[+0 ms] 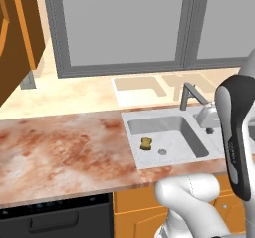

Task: Pick up the sponge and bar soap from the sink, and place them back in the cabinet, and close the cabinet doors.

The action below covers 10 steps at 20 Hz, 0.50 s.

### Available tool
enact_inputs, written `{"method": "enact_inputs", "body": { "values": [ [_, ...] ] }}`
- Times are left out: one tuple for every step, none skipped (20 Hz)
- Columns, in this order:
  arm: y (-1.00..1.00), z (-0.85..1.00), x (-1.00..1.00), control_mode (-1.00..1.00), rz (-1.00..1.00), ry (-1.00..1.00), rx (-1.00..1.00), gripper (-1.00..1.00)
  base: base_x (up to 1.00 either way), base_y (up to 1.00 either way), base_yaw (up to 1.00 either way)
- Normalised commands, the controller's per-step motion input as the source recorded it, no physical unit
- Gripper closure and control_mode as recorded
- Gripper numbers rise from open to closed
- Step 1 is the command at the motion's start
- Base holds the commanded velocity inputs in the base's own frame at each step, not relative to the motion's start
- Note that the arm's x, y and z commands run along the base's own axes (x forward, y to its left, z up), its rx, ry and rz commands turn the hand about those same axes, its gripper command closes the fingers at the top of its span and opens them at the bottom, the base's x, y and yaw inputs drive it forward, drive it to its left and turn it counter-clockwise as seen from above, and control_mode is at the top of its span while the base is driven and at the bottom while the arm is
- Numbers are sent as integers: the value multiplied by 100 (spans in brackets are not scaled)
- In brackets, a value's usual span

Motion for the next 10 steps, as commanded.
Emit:
{"method": "enact_inputs", "body": {
  "values": [
    [0,-4,6,-100,0,7,0,-100,0,0,0],
    [0,-2,9,-100,0,8,0,-100,0,0,0],
    [0,-4,9,-100,0,8,0,-100,0,0,0],
    [0,-1,8,-100,0,8,0,-100,0,0,0],
    [0,-3,10,-100,0,7,0,-100,0,0,0],
    [3,-7,8,-100,0,6,0,-100,0,0,0],
    [2,-9,6,-100,0,6,0,-100,0,0,0],
    [6,-11,9,-100,0,5,0,-100,0,0,0],
    [7,-11,11,-100,0,3,0,-100,0,0,0],
    [9,-16,12,-100,0,2,0,-100,0,0,0]
  ]
}}
